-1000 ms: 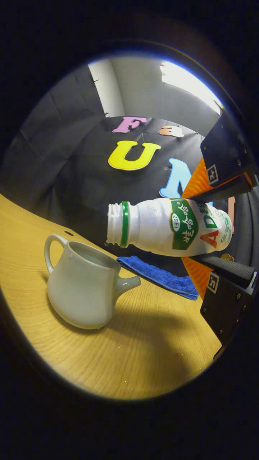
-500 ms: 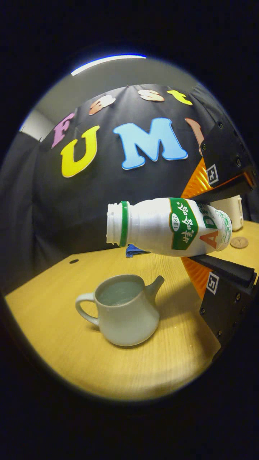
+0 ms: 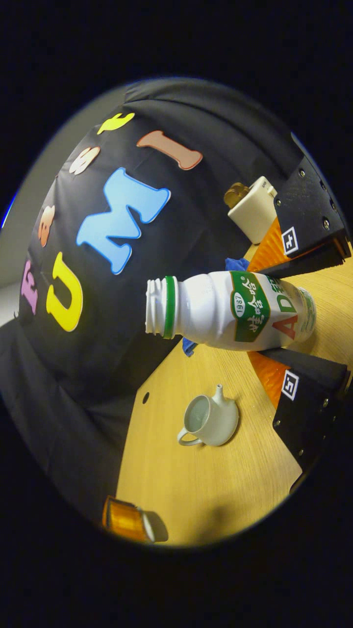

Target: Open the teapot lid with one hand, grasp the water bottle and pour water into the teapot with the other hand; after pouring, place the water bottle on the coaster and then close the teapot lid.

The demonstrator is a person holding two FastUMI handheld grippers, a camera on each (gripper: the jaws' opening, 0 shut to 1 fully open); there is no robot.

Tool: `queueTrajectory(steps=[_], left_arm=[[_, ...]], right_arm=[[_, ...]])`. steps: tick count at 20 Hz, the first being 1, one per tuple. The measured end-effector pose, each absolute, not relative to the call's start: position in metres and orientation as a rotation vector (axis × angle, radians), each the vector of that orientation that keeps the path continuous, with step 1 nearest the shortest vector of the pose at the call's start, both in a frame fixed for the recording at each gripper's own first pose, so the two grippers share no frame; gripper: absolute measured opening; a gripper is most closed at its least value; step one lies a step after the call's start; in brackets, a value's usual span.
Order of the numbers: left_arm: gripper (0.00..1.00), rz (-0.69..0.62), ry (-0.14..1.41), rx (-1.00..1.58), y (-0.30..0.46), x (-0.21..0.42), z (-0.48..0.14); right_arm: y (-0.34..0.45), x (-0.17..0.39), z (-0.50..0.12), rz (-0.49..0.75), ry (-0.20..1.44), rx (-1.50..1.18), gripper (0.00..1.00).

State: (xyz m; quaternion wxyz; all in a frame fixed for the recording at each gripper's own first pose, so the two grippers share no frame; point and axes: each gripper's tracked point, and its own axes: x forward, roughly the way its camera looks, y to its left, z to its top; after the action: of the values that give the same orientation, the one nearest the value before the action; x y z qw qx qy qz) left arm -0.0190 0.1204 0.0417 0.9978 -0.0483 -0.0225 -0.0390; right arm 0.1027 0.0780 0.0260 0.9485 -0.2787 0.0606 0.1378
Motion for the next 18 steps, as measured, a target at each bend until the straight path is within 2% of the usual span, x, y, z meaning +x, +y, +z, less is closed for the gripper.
queueTrajectory(steps=[1,3,4,6,9,10,11,13,14,15,16,18], left_arm=[[0.17,-0.081,-0.035,-0.097,0.119,-0.008,0.041],[0.17,-0.103,-0.024,-0.116,0.115,0.018,0.041],[0.13,-0.116,-0.010,-0.129,0.111,0.032,0.039],[0.17,-0.119,0.004,-0.130,0.111,0.055,0.038],[0.12,-0.104,0.028,-0.113,0.114,0.088,0.034],[0.17,-0.105,0.036,-0.110,0.112,0.097,0.032],[0.12,-0.104,0.045,-0.105,0.111,0.104,0.031],[0.12,-0.089,0.051,-0.077,0.110,0.118,0.022],[0.17,-0.078,0.061,-0.061,0.113,0.124,0.015],[0.17,-0.070,0.072,-0.054,0.114,0.131,0.010],[0.12,-0.066,0.081,-0.049,0.116,0.135,0.003],[0.12,-0.051,0.099,-0.044,0.121,0.145,-0.009]], right_arm=[[0.069,0.096,0.027,0.293,0.142,-0.503,0.71],[0.051,0.085,0.031,0.301,0.163,-0.379,0.71],[0.041,0.082,0.033,0.298,0.156,-0.327,0.70],[0.022,0.072,0.039,0.280,0.129,-0.252,0.70],[-0.001,0.062,0.049,0.257,0.096,-0.231,0.70],[-0.007,0.061,0.051,0.250,0.088,-0.226,0.70],[-0.012,0.058,0.055,0.244,0.079,-0.216,0.70],[-0.027,0.058,0.064,0.216,0.051,-0.215,0.70],[-0.033,0.059,0.068,0.204,0.039,-0.199,0.70],[-0.039,0.060,0.069,0.198,0.039,-0.179,0.70],[-0.045,0.062,0.070,0.191,0.040,-0.163,0.70],[-0.055,0.065,0.072,0.167,0.035,-0.165,0.70]])
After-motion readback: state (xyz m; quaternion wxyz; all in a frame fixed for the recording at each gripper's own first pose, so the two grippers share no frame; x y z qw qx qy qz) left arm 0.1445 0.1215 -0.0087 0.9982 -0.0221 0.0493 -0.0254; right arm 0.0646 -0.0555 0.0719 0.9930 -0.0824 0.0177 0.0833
